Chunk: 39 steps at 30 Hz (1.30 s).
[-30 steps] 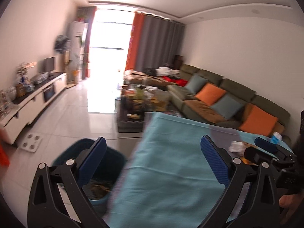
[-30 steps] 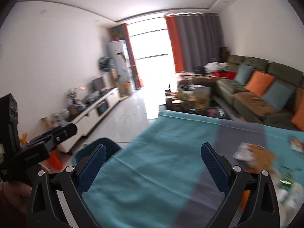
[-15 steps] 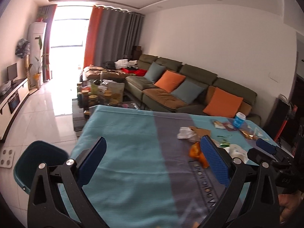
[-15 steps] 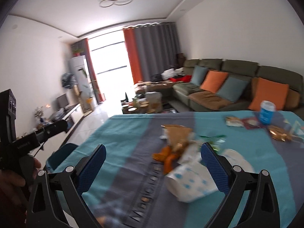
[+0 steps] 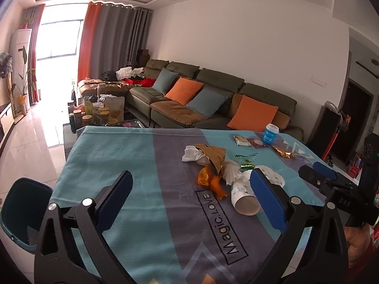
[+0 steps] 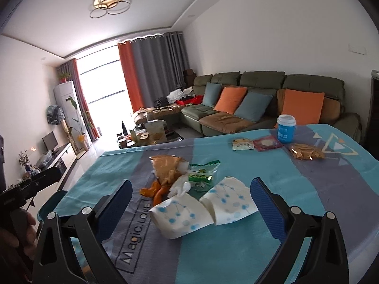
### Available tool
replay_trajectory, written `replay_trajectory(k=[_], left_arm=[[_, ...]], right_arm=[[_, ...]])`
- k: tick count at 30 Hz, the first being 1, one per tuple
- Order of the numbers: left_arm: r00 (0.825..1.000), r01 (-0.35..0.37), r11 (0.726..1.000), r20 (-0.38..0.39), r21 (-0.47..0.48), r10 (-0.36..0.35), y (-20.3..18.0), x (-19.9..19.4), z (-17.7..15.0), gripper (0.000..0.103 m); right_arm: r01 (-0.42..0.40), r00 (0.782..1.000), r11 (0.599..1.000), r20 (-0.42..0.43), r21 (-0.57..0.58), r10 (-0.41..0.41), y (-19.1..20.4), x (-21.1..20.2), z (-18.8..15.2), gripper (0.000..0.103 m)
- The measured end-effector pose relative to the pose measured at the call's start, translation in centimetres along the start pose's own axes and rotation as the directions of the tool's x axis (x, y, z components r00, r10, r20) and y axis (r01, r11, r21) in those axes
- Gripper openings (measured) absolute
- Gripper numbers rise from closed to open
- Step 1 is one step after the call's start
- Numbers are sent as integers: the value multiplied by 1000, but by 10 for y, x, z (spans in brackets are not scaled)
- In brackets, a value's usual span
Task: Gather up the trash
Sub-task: 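Move both tools back over the remaining trash on the table, then grasp the gold foil wrapper with the left tool while the right tool grasps the green snack bag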
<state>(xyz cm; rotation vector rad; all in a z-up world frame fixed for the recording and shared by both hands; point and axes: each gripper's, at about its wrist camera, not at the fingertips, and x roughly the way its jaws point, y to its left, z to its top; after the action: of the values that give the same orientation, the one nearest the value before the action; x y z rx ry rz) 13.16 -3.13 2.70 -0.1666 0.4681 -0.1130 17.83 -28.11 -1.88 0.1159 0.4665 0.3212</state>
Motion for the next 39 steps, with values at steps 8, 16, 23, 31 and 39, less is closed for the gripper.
replay_trajectory(k=[8, 16, 23, 31, 39], left_arm=[[999, 32, 999, -13, 36, -31, -6, 28, 9, 97], [996, 61, 996, -65, 58, -58, -12, 81, 23, 97], [988, 90, 995, -128, 40, -85, -13, 129, 24, 97], [973, 126, 992, -194, 8, -122, -15, 179, 17, 97], [957, 156, 988, -244, -14, -154, -14, 215, 10, 97]], right_arm=[[29, 999, 999, -32, 17, -29, -12, 25, 11, 96], [42, 992, 999, -121, 16, -40, -22, 76, 23, 96], [17, 976, 999, -218, 35, -9, -33, 121, 30, 88], [-37, 949, 994, -310, 99, 66, -43, 154, 31, 69], [-102, 918, 980, -364, 168, 158, -43, 171, 27, 52]])
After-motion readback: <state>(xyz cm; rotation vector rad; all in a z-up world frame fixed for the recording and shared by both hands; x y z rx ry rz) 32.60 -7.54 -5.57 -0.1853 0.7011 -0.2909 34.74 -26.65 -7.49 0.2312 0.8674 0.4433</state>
